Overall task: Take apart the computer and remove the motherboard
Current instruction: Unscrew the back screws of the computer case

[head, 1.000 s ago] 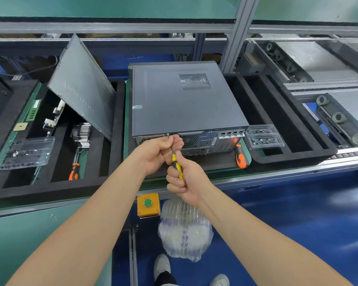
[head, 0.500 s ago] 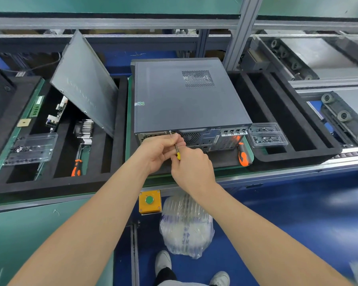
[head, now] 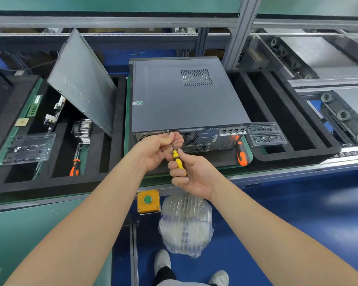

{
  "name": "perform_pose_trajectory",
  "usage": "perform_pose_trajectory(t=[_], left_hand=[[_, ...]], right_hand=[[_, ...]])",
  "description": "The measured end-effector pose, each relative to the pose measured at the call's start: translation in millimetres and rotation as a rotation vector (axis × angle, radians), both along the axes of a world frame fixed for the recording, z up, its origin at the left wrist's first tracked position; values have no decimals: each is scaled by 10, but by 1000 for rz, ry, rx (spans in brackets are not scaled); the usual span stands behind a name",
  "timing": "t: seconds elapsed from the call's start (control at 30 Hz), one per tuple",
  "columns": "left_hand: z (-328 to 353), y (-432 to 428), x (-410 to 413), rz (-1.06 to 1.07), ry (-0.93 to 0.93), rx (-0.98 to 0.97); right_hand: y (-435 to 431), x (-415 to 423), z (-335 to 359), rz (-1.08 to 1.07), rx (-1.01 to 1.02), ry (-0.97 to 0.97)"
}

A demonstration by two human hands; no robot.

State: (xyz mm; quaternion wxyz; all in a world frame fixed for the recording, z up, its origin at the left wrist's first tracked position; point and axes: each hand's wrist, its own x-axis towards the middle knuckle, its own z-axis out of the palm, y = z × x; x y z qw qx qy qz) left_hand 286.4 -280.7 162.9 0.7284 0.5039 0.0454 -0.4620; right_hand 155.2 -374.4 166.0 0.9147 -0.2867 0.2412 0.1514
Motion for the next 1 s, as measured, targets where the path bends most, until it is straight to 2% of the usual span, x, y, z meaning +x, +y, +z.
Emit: perform_pose_trajectory(t=[0.2, 0.3, 0.37, 0.43, 0.5, 0.6, 0.63, 0.7, 0.77, 0.8, 0.83, 0.9, 1.0], left_hand=[[-58, 19, -13, 7, -15, -28], [-61, 32, -33, 14, -59, 25], [-47, 38, -50, 27, -69, 50], [-32, 31, -74, 50, -82, 68], [-30, 11, -90, 76, -103, 88], [-24, -14, -78, 84, -110, 89], [-19, -19, -66, 72, -109, 84], [-20, -15, -48, 44, -95, 74], [-33, -3, -35, 20, -74, 69], [-39, 0, -30, 10, -67, 62], [-48, 2, -25, 7, -64, 50], [-65, 2, -13, 11, -62, 29], [-78, 25, 7, 2, -72, 22]], right_hand=[[99, 40, 74, 19, -998, 31], [149, 62, 102, 77, -1648, 21], [197, 67, 74, 194, -2029, 42], [212, 69, 16, 239, -2193, 31], [179, 57, -1, 163, -2147, -13], [72, 70, -13, 21, -1758, -59], [36, 85, -27, -17, -1517, -24], [10, 63, -20, 5, -844, 90], [-5, -9, -6, 44, -228, 113], [-16, -38, -25, 28, -17, 89], [-27, -55, -43, 9, 97, 53], [-16, -43, -52, -17, 74, 13], [49, 0, -24, -11, -321, 37]])
